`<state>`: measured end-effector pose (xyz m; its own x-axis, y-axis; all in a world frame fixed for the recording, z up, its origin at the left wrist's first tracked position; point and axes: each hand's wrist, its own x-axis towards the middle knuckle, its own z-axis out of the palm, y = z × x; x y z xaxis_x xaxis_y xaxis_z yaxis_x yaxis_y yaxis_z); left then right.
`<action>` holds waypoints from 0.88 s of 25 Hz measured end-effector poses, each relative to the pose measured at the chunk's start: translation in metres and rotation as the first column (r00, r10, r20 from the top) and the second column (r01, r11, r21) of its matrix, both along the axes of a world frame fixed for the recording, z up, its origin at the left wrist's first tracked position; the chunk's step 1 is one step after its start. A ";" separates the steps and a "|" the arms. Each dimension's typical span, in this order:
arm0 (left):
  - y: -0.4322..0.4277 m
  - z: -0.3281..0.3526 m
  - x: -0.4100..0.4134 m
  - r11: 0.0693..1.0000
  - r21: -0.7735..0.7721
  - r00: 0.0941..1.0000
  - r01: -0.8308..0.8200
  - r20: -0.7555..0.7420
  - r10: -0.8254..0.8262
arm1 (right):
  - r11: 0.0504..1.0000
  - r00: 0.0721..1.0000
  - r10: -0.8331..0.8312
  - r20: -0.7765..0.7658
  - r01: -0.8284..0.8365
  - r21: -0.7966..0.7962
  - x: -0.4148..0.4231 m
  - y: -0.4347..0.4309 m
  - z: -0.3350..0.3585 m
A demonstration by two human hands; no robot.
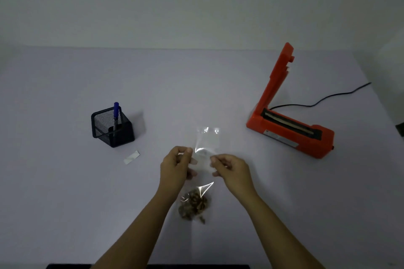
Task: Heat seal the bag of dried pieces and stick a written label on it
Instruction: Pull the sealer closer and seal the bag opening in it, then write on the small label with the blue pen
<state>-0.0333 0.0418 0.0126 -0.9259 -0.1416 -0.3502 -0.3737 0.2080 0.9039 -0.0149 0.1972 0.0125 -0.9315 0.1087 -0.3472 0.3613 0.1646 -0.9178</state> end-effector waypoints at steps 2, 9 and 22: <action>0.000 -0.014 -0.017 1.000 -0.004 1.000 0.018 -0.004 -0.018 | 0.999 1.000 -0.002 -0.006 0.002 0.036 -0.016 0.000 -0.016; -0.003 -0.055 -0.056 0.971 -0.230 0.998 0.066 0.031 -0.061 | 0.988 1.000 -0.014 0.016 0.011 0.154 -0.054 0.001 -0.060; -0.001 -0.065 -0.069 0.845 -0.533 0.998 0.046 -0.006 -0.059 | 0.948 0.999 0.002 -0.043 0.012 0.318 -0.068 -0.003 -0.070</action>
<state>-0.1024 0.0413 -0.0524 -0.9435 -0.2517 -0.2154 -0.3307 0.6783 0.6561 -0.0834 0.1939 -0.0574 -0.9436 0.2118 -0.2543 0.3251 0.4485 -0.8326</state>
